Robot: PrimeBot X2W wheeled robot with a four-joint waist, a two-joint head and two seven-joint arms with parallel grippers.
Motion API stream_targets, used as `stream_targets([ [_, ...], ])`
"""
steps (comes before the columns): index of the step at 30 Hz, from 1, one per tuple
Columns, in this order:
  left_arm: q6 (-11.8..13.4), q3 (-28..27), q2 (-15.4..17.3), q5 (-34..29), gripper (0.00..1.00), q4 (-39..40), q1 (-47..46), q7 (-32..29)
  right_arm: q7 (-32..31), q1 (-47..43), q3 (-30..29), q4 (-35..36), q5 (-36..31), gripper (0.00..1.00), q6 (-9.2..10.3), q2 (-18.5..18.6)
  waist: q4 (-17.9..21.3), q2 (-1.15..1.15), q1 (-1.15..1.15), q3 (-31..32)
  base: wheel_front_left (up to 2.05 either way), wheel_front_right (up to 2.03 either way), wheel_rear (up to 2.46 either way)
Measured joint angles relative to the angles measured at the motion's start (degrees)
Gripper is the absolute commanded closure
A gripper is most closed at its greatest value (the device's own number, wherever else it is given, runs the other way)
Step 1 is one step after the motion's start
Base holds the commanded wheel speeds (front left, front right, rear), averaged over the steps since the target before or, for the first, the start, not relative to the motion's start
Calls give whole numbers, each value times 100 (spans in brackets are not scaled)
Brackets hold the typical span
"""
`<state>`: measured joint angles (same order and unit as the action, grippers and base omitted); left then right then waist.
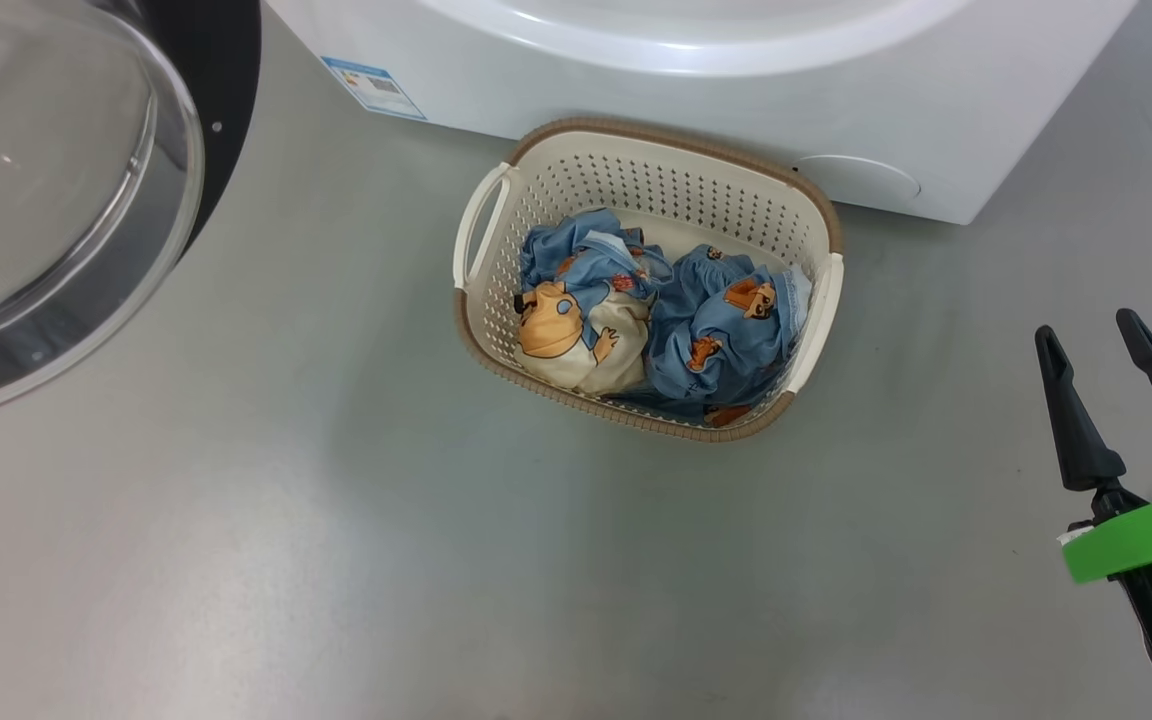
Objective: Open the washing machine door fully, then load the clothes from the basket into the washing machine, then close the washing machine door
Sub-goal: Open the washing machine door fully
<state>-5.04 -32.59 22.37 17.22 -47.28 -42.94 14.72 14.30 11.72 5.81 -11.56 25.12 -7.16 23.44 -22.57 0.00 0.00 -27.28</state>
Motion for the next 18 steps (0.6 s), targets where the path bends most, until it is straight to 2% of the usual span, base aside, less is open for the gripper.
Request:
stream_targets([
  [10,-100,-237,5,-268,100,-243,-189,-1,0,91,26,-19,-1,0,0,-2,28,0,0,12,0,0,0],
  [18,-199,-241,-91,-433,100,-178,-153,-1,0,62,30,-66,0,0,0,-105,-5,0,0,304,0,0,0],
])
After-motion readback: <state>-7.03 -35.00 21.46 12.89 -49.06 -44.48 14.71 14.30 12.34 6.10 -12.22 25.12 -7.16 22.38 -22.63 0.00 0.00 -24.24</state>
